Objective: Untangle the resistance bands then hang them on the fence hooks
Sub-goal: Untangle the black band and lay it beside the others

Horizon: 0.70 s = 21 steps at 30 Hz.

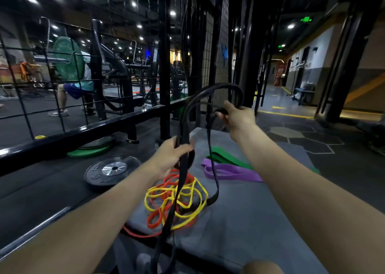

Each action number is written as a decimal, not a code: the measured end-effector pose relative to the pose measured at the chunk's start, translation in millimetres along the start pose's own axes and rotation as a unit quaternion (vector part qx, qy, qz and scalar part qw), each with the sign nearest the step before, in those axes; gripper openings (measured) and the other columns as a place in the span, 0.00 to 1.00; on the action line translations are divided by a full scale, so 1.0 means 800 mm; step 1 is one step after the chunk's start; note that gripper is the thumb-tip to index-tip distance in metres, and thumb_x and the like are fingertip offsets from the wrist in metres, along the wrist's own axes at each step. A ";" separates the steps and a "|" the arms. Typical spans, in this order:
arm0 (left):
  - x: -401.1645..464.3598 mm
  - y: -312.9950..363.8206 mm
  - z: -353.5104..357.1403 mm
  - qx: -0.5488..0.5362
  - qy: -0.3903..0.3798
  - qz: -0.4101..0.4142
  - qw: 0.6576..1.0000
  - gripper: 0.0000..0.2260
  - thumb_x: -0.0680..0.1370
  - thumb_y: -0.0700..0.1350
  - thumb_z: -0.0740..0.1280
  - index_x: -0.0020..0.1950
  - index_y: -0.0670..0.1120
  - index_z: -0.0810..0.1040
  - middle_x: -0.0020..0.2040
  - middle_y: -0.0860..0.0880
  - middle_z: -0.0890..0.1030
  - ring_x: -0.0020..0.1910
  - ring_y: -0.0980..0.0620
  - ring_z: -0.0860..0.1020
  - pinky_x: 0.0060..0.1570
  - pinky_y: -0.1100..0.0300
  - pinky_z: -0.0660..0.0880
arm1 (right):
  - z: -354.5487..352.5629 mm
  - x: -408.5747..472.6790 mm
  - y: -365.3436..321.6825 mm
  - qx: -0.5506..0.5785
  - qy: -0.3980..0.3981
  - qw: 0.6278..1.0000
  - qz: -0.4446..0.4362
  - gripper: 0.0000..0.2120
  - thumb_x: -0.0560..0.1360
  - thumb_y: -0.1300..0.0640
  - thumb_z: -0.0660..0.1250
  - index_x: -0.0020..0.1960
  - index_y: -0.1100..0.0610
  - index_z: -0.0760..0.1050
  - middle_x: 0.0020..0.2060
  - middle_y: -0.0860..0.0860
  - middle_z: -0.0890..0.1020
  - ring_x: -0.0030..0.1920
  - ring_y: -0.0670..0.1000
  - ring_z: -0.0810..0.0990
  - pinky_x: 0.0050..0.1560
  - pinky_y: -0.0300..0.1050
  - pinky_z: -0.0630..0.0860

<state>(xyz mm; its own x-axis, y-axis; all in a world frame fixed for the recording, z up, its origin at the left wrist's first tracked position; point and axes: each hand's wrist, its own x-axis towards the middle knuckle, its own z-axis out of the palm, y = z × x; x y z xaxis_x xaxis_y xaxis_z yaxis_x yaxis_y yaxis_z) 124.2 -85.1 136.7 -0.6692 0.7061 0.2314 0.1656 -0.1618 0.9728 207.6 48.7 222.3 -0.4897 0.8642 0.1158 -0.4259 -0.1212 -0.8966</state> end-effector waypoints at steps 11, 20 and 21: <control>-0.007 -0.038 0.016 -0.118 0.066 -0.053 0.989 0.08 0.78 0.35 0.61 0.40 0.42 0.74 0.26 0.51 0.78 0.26 0.56 0.78 0.30 0.63 0.73 | 0.041 -0.036 0.052 -0.004 -0.139 0.989 0.057 0.07 0.74 0.67 0.66 0.38 0.63 0.72 0.32 0.53 0.76 0.31 0.48 0.76 0.34 0.35 0.79; -0.059 -0.077 -0.090 -0.117 0.147 -0.206 0.960 0.11 0.79 0.37 0.58 0.36 0.42 0.69 0.27 0.47 0.69 0.17 0.55 0.71 0.18 0.68 0.68 | -0.053 -0.019 0.201 -0.564 -0.281 0.776 -0.021 0.04 0.70 0.68 0.69 0.45 0.64 0.80 0.36 0.54 0.78 0.40 0.48 0.74 0.39 0.38 0.68; -0.065 -0.083 -0.095 -0.108 0.148 -0.214 0.959 0.11 0.79 0.37 0.59 0.36 0.42 0.68 0.27 0.47 0.69 0.18 0.54 0.70 0.20 0.67 0.69 | -0.057 -0.025 0.217 -0.584 -0.296 0.756 -0.027 0.05 0.70 0.67 0.69 0.46 0.63 0.81 0.36 0.54 0.79 0.41 0.48 0.74 0.39 0.37 0.68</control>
<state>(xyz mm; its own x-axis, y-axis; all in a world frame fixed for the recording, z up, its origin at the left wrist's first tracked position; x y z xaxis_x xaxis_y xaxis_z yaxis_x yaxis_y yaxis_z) 92.9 -163.5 60.9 -0.8243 0.5180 -0.2284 -0.3028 -0.0626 0.9510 178.2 32.9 44.4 -0.8973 0.4407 0.0266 0.3348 0.7185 -0.6097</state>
